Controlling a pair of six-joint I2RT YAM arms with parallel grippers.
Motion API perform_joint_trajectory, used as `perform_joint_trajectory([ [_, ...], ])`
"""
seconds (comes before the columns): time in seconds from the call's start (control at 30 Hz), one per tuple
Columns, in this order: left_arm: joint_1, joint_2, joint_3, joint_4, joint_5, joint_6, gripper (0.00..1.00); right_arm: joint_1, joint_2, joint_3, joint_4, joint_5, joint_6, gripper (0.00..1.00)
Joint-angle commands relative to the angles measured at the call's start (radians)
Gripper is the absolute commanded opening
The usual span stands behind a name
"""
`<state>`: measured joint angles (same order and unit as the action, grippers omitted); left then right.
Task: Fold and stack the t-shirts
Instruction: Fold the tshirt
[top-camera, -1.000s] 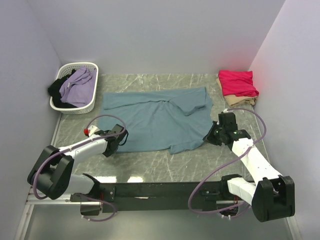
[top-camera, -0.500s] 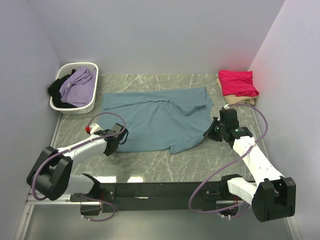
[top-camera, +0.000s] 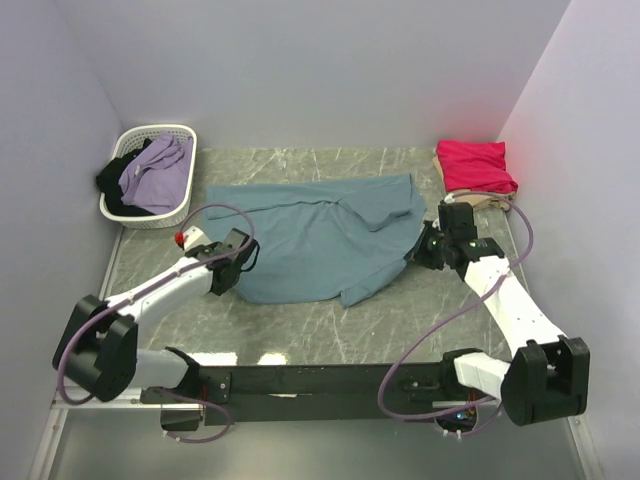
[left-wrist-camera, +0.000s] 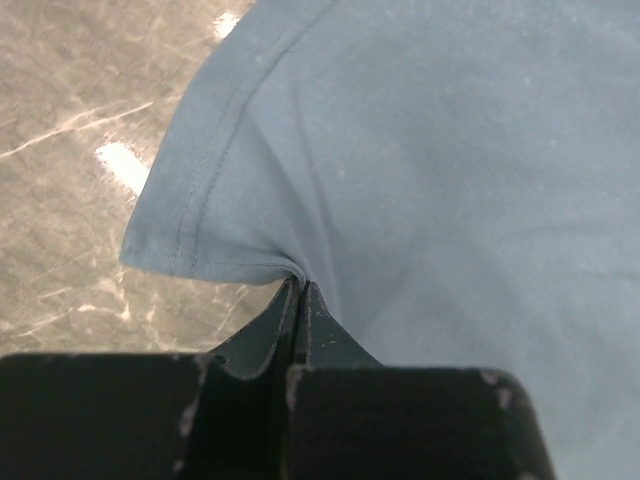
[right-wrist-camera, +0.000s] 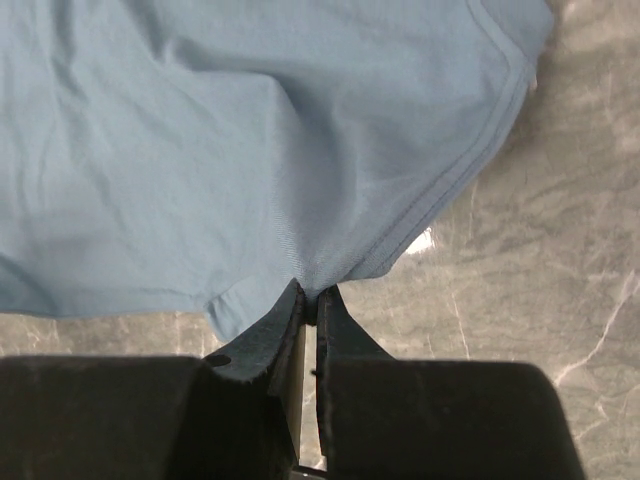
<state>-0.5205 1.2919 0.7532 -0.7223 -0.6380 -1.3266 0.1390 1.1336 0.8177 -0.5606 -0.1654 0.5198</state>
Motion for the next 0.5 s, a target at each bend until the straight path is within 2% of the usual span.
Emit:
perform_joint_trajectory([
  [0.0, -0.003, 0.087, 0.08, -0.031, -0.038, 0.044, 0.01, -0.006, 0.048, 0.096, 0.008, 0.01, -0.033, 0.01],
  [0.17, 0.019, 0.144, 0.126, -0.019, -0.051, 0.085, 0.01, -0.009, 0.118, 0.153, 0.005, 0.04, -0.04, 0.0],
  [0.47, 0.132, 0.17, 0.185, 0.052, -0.046, 0.211, 0.01, -0.024, 0.252, 0.235, 0.013, 0.047, -0.041, 0.0],
])
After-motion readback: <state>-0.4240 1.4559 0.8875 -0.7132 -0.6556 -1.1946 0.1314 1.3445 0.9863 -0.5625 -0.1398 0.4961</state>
